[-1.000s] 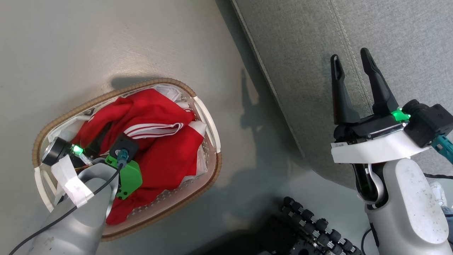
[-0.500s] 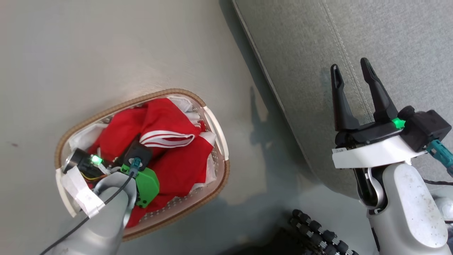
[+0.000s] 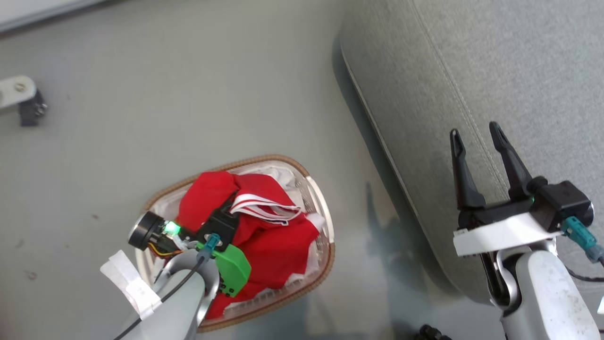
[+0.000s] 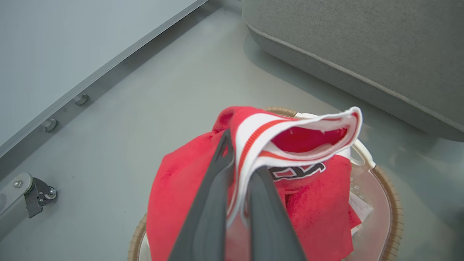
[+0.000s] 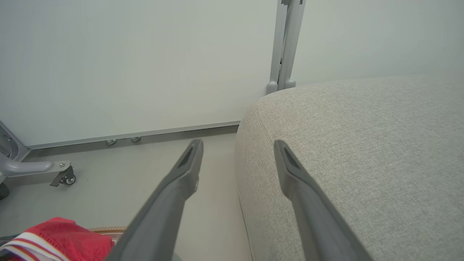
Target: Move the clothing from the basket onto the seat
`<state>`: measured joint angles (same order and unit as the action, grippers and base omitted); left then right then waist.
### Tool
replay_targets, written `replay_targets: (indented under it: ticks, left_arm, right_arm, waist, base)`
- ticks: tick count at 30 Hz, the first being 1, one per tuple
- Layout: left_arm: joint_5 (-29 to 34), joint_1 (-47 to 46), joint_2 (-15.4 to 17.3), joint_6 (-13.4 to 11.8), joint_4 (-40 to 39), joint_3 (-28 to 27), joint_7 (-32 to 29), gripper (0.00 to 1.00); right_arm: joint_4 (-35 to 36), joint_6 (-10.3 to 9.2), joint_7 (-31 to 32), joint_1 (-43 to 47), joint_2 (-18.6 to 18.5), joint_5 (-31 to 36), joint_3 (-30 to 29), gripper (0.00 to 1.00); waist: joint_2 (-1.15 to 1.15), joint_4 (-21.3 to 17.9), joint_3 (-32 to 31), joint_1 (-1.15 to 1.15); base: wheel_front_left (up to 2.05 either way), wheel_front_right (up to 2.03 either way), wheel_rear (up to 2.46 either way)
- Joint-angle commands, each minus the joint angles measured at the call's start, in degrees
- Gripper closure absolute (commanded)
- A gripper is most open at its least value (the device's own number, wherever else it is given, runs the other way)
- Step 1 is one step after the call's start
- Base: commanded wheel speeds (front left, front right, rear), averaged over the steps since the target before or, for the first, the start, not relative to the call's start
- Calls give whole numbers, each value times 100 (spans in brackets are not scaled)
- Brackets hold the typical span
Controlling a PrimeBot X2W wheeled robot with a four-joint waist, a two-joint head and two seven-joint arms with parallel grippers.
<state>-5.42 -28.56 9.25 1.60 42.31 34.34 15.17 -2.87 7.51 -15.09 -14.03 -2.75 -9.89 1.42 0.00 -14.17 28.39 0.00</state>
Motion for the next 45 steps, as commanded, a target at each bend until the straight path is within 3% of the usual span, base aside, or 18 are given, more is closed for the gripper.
replay_targets:
  ticks: [1, 13, 20, 31, 45]
  left_arm:
    - [83, 117, -20, 49, -128, 29, -2, 100]
    - [309, -228, 171, 397, -830, 368, -1, 100]
    - [498, -1050, 257, 529, -874, 694, -8, 100]
    - [340, -2499, 378, 585, -600, 951, -203, 100]
    - [-19, -3809, 243, 582, 110, 1363, -391, 100]
  right_arm:
    - [-37, -4, -12, 165, -25, 78, -46, 0]
    - [-176, -4, -12, 840, -23, 427, -249, 0]
    - [-207, -4, -12, 1114, -24, 514, -276, 0]
    - [-219, -4, -12, 1089, -22, 600, 84, 0]
    - [-200, -4, -12, 721, -23, 715, 724, 0]
  waist:
    - [0, 514, -750, 0]
    - [0, 939, -2006, 0]
    - [0, 1106, -2491, 0]
    - [0, 1129, -2758, 0]
    - [0, 1148, -2790, 0]
  base:
    - [0, 0, 0]
    - [0, 0, 0]
    - [0, 0, 0]
    - [0, 0, 0]
    - [0, 0, 0]
